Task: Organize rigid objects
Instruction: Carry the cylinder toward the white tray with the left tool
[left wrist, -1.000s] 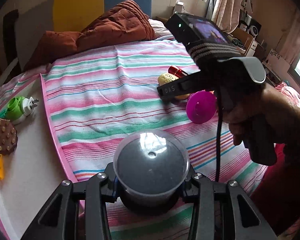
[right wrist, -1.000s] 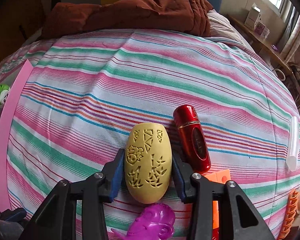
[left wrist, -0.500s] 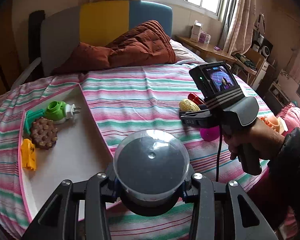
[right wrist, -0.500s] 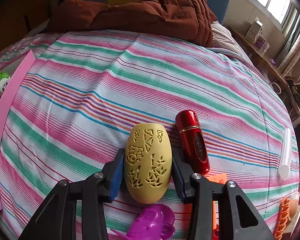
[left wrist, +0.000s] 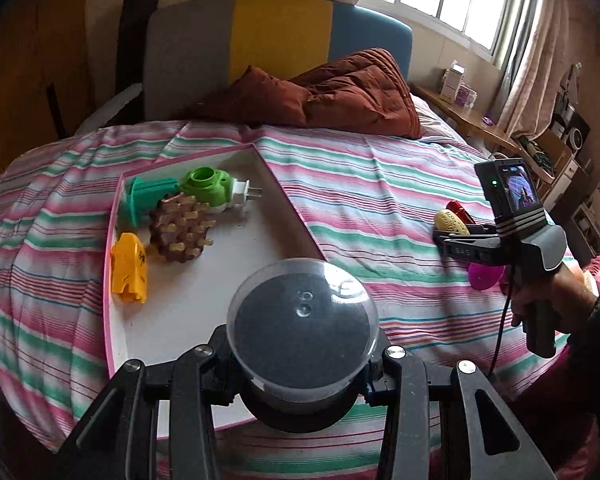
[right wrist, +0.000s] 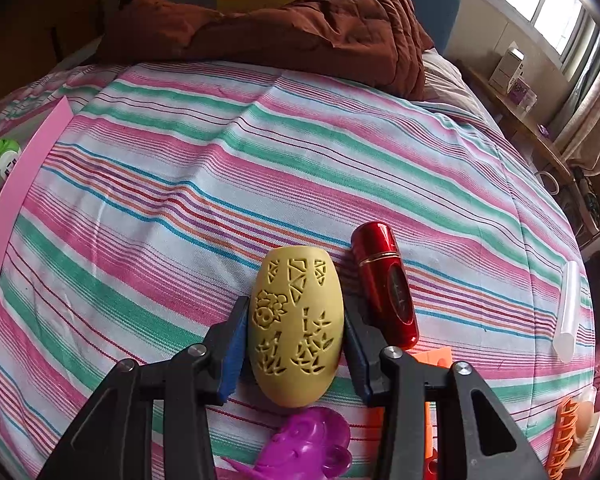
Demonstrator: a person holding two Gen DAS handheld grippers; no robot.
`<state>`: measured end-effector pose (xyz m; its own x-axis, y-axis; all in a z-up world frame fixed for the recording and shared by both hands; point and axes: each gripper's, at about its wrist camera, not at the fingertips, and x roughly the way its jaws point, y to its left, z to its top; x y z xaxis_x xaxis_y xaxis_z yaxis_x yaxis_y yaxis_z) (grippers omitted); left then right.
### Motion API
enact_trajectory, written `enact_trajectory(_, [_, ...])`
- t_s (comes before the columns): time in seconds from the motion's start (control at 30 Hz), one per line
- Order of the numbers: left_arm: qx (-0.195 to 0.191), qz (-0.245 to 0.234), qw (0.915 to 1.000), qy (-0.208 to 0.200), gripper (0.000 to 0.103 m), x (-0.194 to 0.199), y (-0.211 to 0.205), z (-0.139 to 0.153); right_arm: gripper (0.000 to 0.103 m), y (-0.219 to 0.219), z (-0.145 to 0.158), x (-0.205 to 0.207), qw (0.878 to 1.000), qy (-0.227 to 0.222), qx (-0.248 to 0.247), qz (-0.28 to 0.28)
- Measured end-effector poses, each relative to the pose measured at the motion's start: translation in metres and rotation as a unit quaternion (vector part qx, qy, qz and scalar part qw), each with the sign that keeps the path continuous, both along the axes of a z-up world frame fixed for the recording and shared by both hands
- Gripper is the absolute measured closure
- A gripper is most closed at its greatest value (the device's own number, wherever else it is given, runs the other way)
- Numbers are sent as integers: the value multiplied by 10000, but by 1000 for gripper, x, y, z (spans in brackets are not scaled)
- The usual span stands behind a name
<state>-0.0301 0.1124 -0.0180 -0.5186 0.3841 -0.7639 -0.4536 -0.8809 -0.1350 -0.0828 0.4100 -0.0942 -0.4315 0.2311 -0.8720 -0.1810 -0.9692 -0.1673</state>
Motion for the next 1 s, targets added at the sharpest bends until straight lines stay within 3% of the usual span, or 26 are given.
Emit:
enact_trajectory(0.23, [-1,324,9994,-147,59,-9,-33,-7,59,-5,0,3,9999,17,99,41])
enact_trajectory(0.53, [318,1061,9921,-583,59,-31,-105,-12,59,-10,1,2,9994,-4,324,147])
enact_trajectory(0.67, [331,1060,9915,-684,59,-38,-103,-18,59,-9,1,2,9994,-4,302,137])
enact_trajectory(1.0, [-63,803,9926,-908,59,-67,-80,-43,59,-8,1,2,9994,-6,312,144])
